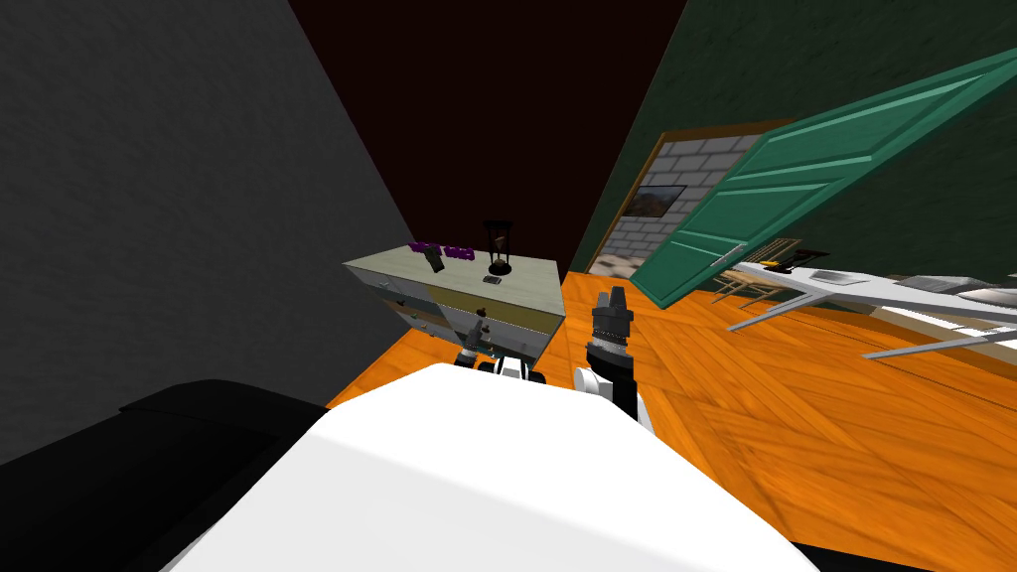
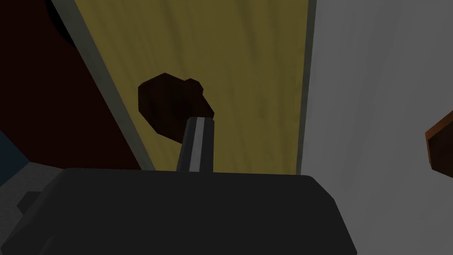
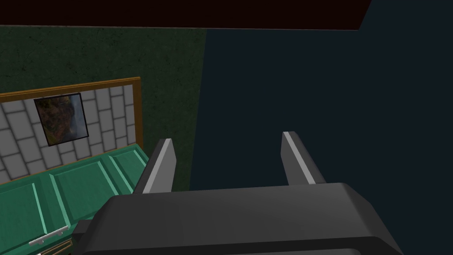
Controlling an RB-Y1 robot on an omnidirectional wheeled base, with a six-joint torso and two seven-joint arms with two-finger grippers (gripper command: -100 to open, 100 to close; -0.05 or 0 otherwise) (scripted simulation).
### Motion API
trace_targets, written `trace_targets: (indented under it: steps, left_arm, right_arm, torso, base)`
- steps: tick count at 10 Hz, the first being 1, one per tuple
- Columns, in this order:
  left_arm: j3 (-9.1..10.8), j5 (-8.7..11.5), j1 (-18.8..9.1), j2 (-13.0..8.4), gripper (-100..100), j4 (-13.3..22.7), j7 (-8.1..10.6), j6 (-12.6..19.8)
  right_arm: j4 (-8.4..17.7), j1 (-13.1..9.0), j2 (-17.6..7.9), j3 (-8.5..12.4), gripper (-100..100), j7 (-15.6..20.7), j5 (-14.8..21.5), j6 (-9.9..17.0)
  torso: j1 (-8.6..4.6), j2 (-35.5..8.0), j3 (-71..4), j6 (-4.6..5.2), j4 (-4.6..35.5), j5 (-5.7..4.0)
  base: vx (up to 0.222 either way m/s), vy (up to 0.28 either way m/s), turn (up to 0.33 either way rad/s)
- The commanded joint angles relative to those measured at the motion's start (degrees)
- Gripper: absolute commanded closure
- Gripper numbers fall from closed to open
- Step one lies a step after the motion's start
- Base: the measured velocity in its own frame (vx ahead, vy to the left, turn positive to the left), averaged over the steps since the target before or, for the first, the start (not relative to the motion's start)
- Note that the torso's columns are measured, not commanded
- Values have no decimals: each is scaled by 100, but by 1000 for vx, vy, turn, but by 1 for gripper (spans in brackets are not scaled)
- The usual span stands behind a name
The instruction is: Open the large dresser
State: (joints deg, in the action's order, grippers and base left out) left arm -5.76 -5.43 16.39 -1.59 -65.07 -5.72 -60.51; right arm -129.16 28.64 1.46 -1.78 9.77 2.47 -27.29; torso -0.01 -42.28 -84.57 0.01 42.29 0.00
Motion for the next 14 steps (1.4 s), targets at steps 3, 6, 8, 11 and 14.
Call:
trace_targets:
  steps: [3, 6, 8, 11, 14]
  left_arm:
    - [9, -14, -129, -449, -100, -165, 46, 389]
    - [17, -26, -244, -561, -100, -309, 86, 737]
    - [23, -34, -327, -601, -100, -408, 116, 988]
    - [33, -45, -451, -615, -100, -548, 160, 1366]
    - [42, -55, -569, -581, -100, -671, 201, 1723]
  right_arm:
    - [0, 0, 0, 0, 0, 0, 0, 0]
    - [0, 0, 0, 0, 0, 0, 0, 0]
    - [0, 0, 0, 0, 0, 0, 0, 0]
    - [0, -1, 0, 0, 0, 0, 0, 0]
    - [0, 0, 0, 0, 0, 0, 0, 0]
  torso:
    - [1, -5, 3, 0, 1, 0]
    - [0, 1, -1, -1, -1, 0]
    - [3, 0, 0, -1, -1, 1]
    - [0, -1, 1, -1, 0, 0]
    - [2, -1, 0, -1, -1, 1]
  base:
    - [-32, 2, -8]
    - [-37, 2, -9]
    - [-40, 7, -11]
    - [-42, 3, -10]
    - [-40, 2, -10]
